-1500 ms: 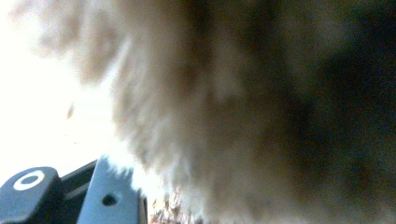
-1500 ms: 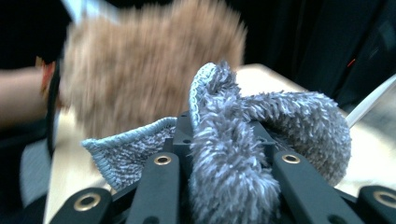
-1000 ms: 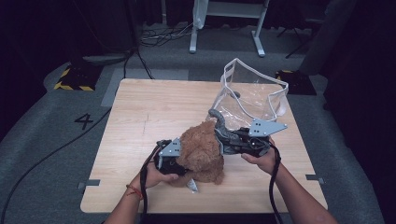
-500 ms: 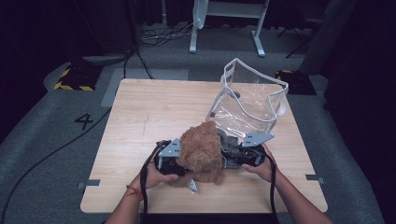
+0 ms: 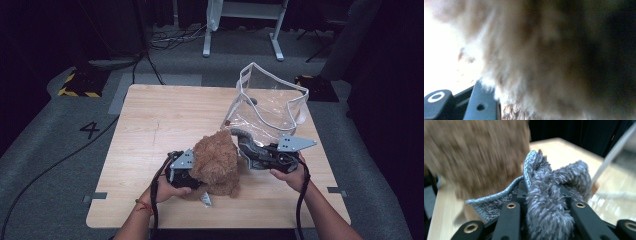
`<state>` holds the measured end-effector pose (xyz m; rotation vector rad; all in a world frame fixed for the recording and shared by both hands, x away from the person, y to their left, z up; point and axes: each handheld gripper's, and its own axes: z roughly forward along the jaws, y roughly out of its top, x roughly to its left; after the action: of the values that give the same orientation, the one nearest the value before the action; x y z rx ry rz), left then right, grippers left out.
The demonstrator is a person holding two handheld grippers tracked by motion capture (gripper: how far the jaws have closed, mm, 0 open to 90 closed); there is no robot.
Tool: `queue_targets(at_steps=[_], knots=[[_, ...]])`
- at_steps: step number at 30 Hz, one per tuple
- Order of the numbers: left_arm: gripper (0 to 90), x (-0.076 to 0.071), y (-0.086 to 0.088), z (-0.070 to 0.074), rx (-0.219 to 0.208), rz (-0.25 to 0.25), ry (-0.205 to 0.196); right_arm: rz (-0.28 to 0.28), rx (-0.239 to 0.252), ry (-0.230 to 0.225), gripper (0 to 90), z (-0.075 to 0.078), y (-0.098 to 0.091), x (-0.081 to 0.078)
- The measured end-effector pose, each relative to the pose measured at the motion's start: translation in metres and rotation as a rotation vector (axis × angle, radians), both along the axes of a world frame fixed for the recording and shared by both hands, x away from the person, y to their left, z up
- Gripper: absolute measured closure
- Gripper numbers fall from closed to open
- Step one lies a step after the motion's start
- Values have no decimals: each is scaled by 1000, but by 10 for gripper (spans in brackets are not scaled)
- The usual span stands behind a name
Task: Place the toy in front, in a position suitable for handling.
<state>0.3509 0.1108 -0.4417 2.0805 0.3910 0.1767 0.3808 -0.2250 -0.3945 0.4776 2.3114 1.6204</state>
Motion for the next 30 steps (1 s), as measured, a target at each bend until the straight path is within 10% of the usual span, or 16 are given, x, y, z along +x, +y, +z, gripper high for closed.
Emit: queue_targets(at_steps=[9,19,30], knots=[[510,0,0,-1,-8,-1,3,94,57,-101,723,44,29,-9],[510,0,1,-1,2,-2,0,59,-133,3,724,-16,40,5],[513,2,15,-2,-5,-19,14,15,-194,140,725,-75,32,10]])
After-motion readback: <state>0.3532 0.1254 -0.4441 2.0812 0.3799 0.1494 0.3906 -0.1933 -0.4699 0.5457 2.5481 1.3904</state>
